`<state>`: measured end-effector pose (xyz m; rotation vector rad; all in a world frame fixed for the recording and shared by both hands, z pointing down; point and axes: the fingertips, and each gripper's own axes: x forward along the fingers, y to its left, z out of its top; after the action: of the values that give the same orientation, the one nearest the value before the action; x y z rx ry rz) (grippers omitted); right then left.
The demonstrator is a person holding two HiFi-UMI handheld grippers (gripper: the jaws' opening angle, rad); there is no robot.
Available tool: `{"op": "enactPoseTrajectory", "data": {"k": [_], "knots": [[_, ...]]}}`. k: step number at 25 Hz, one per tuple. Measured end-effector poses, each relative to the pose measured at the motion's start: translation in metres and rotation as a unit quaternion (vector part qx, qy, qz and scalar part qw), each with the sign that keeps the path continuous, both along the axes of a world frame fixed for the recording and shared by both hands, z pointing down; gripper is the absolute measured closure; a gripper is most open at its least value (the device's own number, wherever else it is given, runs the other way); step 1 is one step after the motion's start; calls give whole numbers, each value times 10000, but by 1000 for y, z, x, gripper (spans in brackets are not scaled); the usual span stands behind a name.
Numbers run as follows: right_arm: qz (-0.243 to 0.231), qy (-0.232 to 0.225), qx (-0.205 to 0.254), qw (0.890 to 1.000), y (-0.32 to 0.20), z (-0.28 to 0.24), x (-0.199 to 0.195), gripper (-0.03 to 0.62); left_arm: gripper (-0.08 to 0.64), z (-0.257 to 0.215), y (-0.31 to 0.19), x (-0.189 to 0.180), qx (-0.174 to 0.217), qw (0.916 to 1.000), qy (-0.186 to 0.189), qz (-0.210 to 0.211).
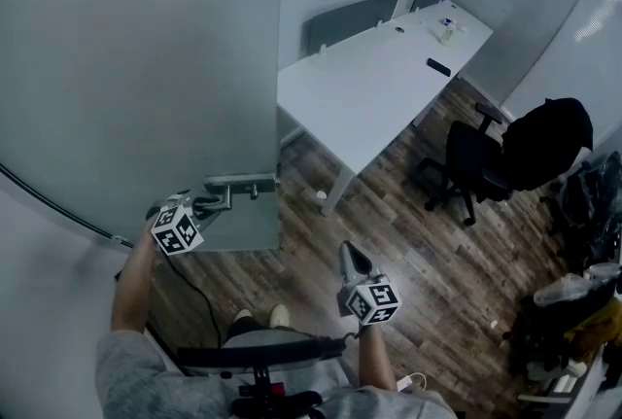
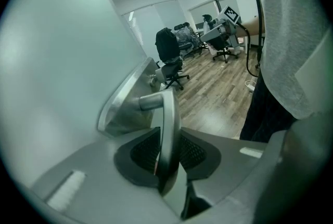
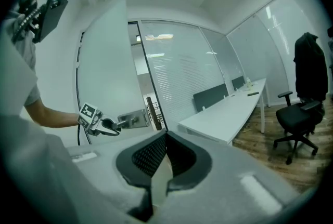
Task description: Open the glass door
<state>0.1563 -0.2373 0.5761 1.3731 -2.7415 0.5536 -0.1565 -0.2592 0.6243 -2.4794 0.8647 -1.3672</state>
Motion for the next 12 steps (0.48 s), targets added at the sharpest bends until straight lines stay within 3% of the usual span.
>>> {"op": "enactPoseTrajectory", "data": {"k": [12], "knots": [[85,2,12,10000,31,-2,-5,591,480,1,40,12,-38,9997,-8,260]]}}
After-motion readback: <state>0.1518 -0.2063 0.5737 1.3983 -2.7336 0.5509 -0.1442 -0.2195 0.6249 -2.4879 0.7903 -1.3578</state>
